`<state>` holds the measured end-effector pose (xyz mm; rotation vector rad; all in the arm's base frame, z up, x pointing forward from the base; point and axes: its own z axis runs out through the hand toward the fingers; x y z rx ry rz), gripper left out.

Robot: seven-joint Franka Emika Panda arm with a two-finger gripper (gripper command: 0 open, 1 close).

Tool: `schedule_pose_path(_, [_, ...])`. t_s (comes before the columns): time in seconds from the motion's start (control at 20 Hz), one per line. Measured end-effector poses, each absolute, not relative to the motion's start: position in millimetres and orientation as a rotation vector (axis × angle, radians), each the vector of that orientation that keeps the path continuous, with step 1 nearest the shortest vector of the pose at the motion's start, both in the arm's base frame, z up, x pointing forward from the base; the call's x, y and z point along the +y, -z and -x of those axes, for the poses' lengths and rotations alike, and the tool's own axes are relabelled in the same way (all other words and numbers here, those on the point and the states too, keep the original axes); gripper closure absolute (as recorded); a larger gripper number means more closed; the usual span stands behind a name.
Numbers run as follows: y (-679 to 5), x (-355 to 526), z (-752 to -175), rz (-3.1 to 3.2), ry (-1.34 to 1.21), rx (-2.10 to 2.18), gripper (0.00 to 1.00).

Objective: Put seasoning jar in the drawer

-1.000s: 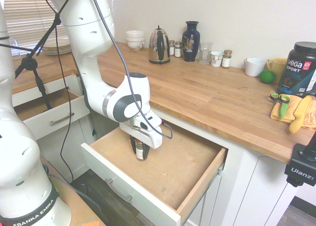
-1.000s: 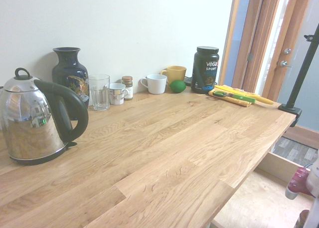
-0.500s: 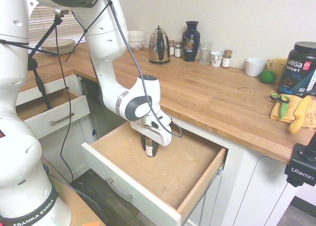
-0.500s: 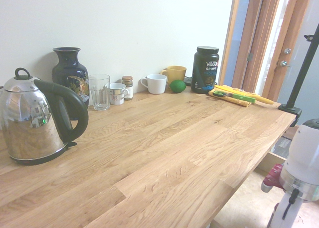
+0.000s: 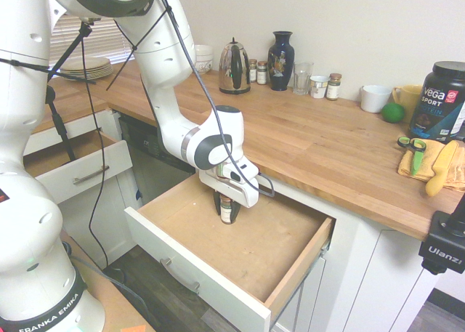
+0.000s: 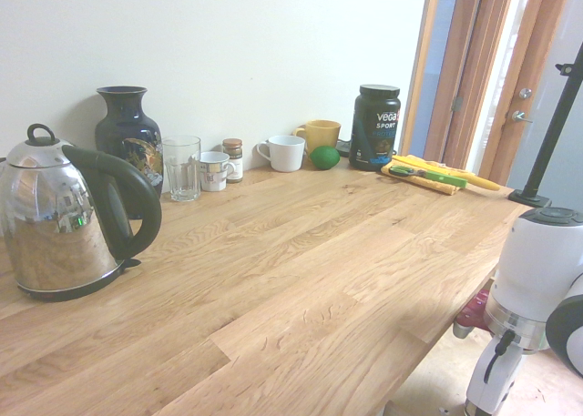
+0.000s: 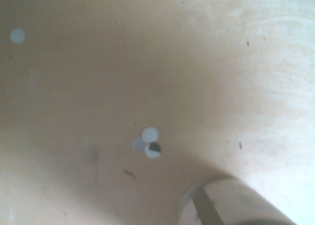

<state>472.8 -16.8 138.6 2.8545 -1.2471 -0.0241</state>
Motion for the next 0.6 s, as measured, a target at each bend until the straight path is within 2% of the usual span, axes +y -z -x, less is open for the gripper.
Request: schedule_pose_path(0.6, [-139.5, -18.9, -475.2, -2.860, 0.062, -1.214, 0.00])
